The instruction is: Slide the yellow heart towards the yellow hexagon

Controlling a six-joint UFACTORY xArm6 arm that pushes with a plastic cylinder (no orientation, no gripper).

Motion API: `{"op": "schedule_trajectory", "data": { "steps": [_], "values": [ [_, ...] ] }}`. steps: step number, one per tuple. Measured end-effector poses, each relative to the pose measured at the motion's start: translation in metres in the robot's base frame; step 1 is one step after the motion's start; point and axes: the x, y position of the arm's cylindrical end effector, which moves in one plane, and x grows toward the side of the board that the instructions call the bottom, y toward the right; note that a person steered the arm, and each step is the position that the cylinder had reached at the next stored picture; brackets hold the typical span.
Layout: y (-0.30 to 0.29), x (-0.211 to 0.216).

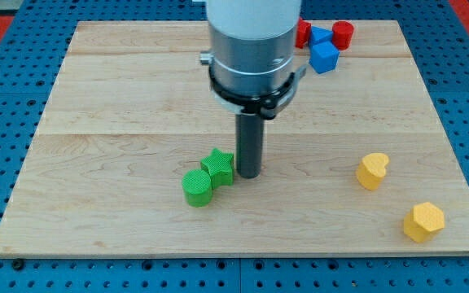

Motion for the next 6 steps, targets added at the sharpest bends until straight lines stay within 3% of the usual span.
{"op": "schedule_trajectory", "data": {
  "steps": [1,2,4,5,6],
  "values": [
    [0.049,-0.051],
    [0.141,-0.071],
    [0.154,0.026],
    [0.162,0.005],
    [0.176,-0.057]
  ]
}}
